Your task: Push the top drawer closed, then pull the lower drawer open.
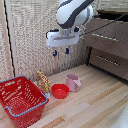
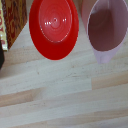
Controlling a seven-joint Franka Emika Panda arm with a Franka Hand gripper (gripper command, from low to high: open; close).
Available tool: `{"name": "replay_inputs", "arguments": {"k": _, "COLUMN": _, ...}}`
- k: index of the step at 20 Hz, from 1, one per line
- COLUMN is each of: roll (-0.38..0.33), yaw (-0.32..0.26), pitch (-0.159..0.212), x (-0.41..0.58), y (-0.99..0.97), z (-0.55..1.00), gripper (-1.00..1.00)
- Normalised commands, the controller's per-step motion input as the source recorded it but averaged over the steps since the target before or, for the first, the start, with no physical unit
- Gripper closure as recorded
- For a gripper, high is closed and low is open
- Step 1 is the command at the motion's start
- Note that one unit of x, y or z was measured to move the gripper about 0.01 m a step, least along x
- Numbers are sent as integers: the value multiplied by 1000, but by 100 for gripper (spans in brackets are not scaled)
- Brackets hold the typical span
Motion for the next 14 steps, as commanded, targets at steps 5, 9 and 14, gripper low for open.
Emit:
{"name": "replay_inputs", "arguments": {"k": 5, "roll": -288, "yaw": 147, "pitch": 4, "x": -33, "y": 95, "z": 137, "gripper": -100}}
{"name": "replay_inputs", "arguments": {"k": 9, "roll": -317, "yaw": 173, "pitch": 0, "x": -64, "y": -20, "z": 157, "gripper": -100}}
{"name": "replay_inputs", "arguments": {"k": 14, "roll": -315, "yaw": 177, "pitch": 0, "x": -72, "y": -38, "z": 141, "gripper": -100}}
